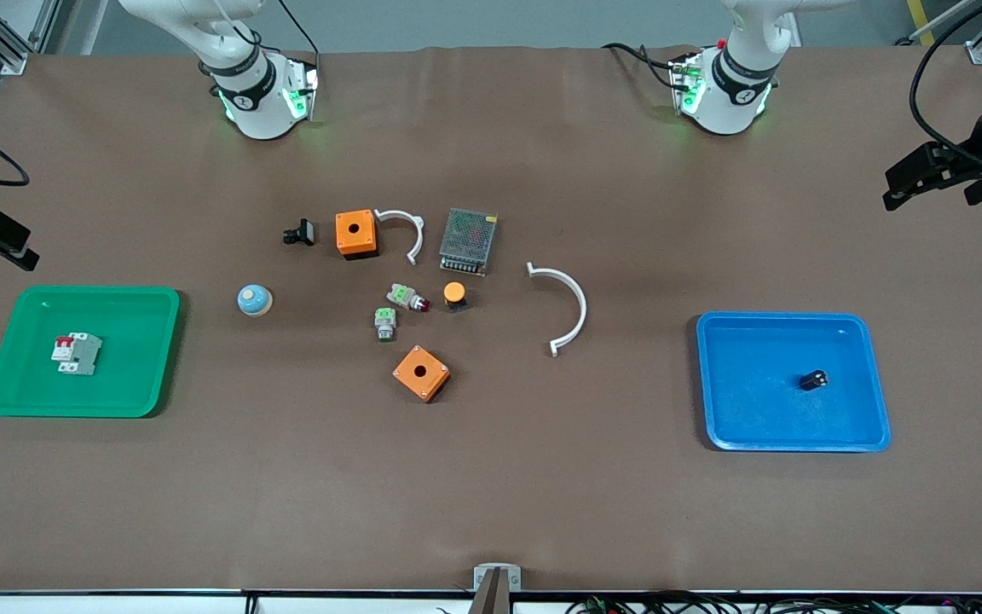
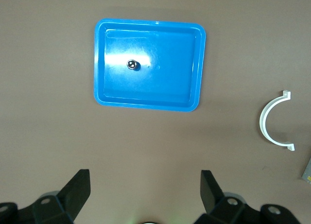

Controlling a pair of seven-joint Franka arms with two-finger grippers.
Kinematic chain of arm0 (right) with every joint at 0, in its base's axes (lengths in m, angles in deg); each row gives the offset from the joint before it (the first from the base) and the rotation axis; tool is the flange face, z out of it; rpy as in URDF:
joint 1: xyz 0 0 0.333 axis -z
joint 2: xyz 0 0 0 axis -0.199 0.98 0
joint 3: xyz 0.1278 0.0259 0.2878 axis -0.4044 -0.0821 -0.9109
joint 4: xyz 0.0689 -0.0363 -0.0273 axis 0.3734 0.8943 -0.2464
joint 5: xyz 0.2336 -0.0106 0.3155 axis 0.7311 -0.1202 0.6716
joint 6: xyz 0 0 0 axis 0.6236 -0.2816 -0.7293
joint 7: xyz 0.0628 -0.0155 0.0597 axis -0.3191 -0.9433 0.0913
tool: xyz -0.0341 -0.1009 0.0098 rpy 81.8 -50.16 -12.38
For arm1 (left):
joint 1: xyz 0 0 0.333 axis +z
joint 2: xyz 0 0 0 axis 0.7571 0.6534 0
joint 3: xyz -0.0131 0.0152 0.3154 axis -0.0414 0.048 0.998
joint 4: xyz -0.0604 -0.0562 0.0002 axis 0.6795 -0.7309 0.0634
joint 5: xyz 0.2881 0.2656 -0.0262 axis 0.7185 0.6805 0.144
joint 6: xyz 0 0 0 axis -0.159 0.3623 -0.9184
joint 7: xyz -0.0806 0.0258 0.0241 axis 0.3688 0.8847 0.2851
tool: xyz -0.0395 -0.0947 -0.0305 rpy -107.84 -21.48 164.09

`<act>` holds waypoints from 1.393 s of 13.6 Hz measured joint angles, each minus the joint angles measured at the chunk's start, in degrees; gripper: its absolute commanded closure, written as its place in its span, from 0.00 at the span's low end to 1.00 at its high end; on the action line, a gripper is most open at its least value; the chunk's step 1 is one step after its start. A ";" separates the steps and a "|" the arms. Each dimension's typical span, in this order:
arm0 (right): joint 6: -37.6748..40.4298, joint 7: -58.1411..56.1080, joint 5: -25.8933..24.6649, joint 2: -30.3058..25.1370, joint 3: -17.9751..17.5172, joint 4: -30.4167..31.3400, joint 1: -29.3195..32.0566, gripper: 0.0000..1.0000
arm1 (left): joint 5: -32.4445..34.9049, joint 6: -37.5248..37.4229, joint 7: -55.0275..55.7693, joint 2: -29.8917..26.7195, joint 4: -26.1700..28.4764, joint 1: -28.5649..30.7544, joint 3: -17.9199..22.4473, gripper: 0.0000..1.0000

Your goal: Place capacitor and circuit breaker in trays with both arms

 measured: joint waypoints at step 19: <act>2.21 0.00 0.00 0.00 0.05 -1.14 0.00 0.00 | -3.01 0.49 -0.09 1.17 0.26 -0.03 0.13 0.00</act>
